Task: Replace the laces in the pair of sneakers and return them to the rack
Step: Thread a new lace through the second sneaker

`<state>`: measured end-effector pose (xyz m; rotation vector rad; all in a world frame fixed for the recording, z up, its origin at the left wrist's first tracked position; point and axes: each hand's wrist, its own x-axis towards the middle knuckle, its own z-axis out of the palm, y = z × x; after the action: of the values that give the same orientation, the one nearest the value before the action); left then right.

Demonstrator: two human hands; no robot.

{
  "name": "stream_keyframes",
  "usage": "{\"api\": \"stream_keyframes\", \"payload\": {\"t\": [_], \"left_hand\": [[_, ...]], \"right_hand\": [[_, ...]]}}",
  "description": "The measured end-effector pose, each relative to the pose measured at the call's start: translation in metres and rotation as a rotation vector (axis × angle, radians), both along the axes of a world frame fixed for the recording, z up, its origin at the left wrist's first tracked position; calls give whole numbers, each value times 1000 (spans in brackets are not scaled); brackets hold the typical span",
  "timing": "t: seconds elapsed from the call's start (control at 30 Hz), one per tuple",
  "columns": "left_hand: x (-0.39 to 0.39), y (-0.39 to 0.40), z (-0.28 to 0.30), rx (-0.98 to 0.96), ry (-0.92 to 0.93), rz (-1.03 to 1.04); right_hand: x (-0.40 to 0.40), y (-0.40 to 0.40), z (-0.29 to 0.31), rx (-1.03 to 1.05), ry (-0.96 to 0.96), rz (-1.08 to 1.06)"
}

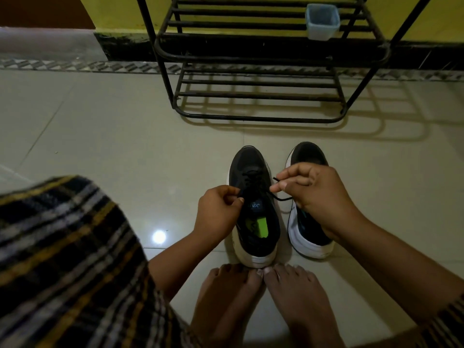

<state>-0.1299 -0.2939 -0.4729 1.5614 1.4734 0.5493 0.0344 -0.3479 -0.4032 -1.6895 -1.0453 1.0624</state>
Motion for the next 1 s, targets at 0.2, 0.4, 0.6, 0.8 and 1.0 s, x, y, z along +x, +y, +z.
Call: {"api": "stream_keyframes", "payload": {"t": [0.2,0.4,0.6,0.8,1.0], "left_hand": [[-4,-1,0,-69,-103,69],[-3,-9,7,-55,-163,29],[0,-17,13,96,-72,-96],[3,-20,18,134,-69,-168],[4,-20,24,133,-65,-294]], "right_hand": [[-5,1,-12,-47,-83,3],[-10,0,-30,-73,-198,37],[-11,4,-34,-51,-398,7],[-16,3,-41,-53,-420,7],[-16,1,-43,-35,-388,-3]]}}
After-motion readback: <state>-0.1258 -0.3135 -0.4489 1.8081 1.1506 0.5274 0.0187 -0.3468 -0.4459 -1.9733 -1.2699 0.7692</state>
